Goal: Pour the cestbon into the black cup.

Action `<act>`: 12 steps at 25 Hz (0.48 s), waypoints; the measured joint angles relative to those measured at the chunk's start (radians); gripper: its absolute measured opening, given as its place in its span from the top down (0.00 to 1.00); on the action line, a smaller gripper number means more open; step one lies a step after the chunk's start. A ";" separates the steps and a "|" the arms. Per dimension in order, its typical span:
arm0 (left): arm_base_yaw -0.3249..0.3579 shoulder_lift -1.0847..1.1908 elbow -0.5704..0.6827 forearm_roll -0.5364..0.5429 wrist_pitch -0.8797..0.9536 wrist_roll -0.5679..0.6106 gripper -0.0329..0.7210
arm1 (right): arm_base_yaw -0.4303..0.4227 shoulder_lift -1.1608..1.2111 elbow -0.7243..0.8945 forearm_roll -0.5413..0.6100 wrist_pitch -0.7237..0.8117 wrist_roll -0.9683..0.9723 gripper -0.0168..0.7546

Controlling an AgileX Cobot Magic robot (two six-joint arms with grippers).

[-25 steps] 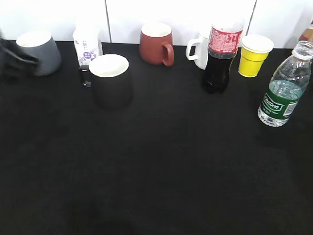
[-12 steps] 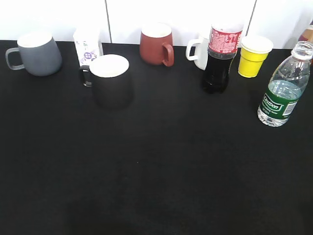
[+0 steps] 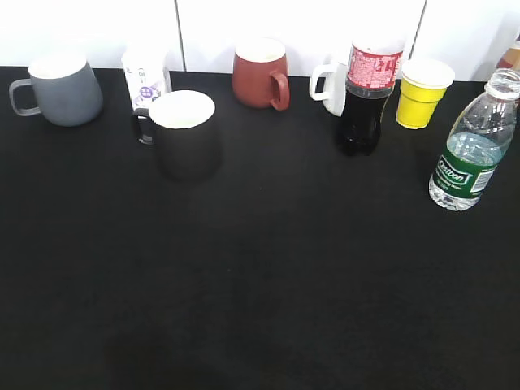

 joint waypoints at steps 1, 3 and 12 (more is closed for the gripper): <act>0.000 0.000 0.023 -0.006 -0.045 0.001 0.64 | 0.000 0.000 0.000 0.000 0.000 0.000 0.28; 0.000 0.000 0.032 -0.009 -0.080 0.001 0.64 | 0.000 0.000 0.000 0.000 -0.003 0.000 0.28; 0.000 0.000 -0.015 -0.020 0.216 0.001 0.64 | 0.000 0.000 0.000 0.000 -0.005 0.000 0.28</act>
